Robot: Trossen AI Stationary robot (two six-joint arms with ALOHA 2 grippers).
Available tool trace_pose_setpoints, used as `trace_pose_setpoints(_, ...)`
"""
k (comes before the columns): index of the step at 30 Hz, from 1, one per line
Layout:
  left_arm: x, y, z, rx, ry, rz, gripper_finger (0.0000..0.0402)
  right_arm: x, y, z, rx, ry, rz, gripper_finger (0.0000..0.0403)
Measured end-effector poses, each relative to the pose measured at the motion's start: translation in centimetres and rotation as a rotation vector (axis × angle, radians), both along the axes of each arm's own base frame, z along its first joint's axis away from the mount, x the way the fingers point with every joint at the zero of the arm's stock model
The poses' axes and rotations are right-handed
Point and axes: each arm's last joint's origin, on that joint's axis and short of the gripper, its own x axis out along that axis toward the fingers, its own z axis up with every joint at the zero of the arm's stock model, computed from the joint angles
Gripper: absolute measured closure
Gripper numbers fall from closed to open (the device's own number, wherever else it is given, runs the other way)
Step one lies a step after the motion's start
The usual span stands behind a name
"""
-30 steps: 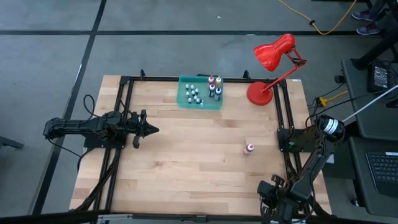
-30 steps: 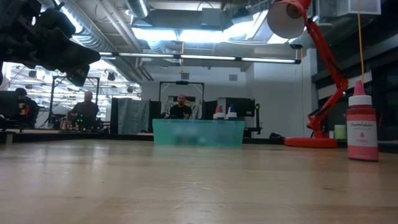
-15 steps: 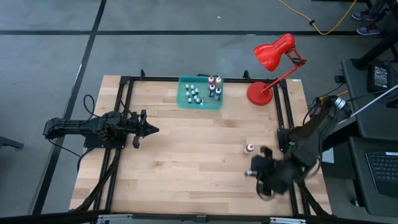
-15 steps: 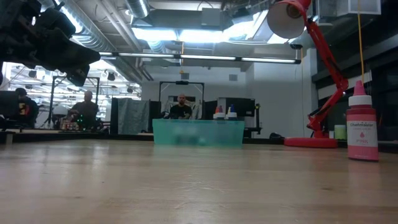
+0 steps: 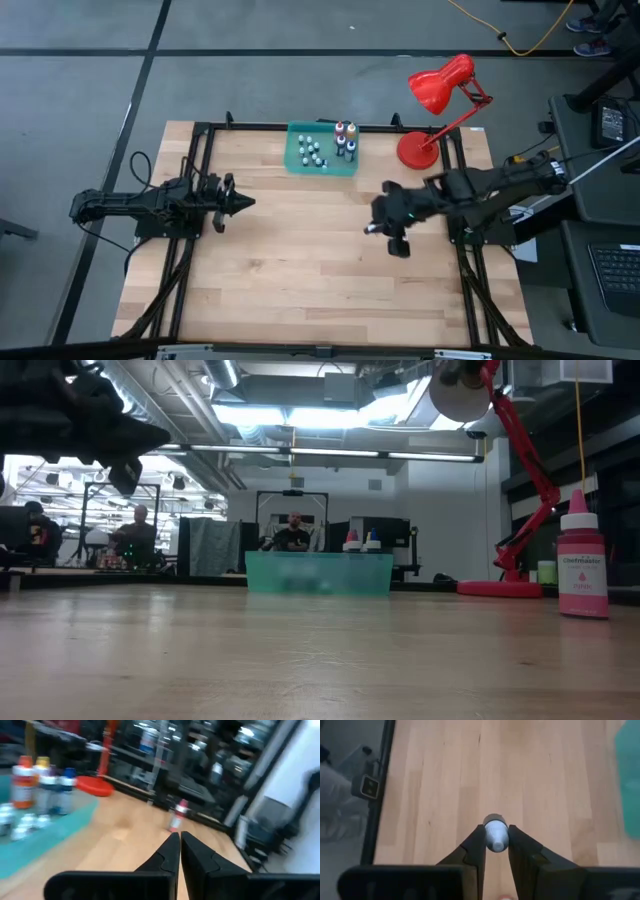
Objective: Pick & Place food coloring
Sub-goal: Put the black food coloring bottle into the bin
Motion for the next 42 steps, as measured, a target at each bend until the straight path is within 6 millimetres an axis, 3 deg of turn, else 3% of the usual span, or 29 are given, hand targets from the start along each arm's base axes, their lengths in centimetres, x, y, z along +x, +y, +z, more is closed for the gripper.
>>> trace_pose_setpoints(6,-0.1,0.6,0.2,-0.071,-0.032,0.207,0.0389,2.8,-3.1,-1.0,-0.01,0.043,0.05,0.0337)
trace_pose_setpoints(10,0.1,0.5,0.8,-0.079,-0.026,0.176,0.0389,4.8,-5.3,-1.5,-0.026,0.029,0.032,0.0332)
trace_pose_setpoints(15,0.9,0.5,3.4,-0.095,0.054,0.131,0.0389,7.5,-8.1,-1.3,-0.036,-0.032,0.043,0.0337)
trace_pose_setpoints(21,3.8,1.5,5.7,-0.056,0.257,0.102,0.0376,10.6,-10.8,-0.4,-0.101,-0.091,0.117,0.0332)
trace_pose_setpoints(26,7.1,3.3,6.5,-0.08,0.368,0.077,0.0334,12.3,-12.8,0.5,-0.133,-0.143,0.174,0.0334)
trace_pose_setpoints(30,9.2,4.5,6.7,-0.085,0.418,0.072,0.028,12.5,-14.2,1.0,-0.185,-0.168,0.194,0.0337)
trace_pose_setpoints(36,11.8,6.2,7.9,-0.01,0.325,0.148,0.0203,12.2,-15.6,1.0,-0.194,-0.163,0.175,0.0332)
trace_pose_setpoints(42,14.3,7.1,8.0,0.022,0.314,0.134,0.0169,12.4,-16.1,1.3,-0.212,-0.214,0.16,0.0335)
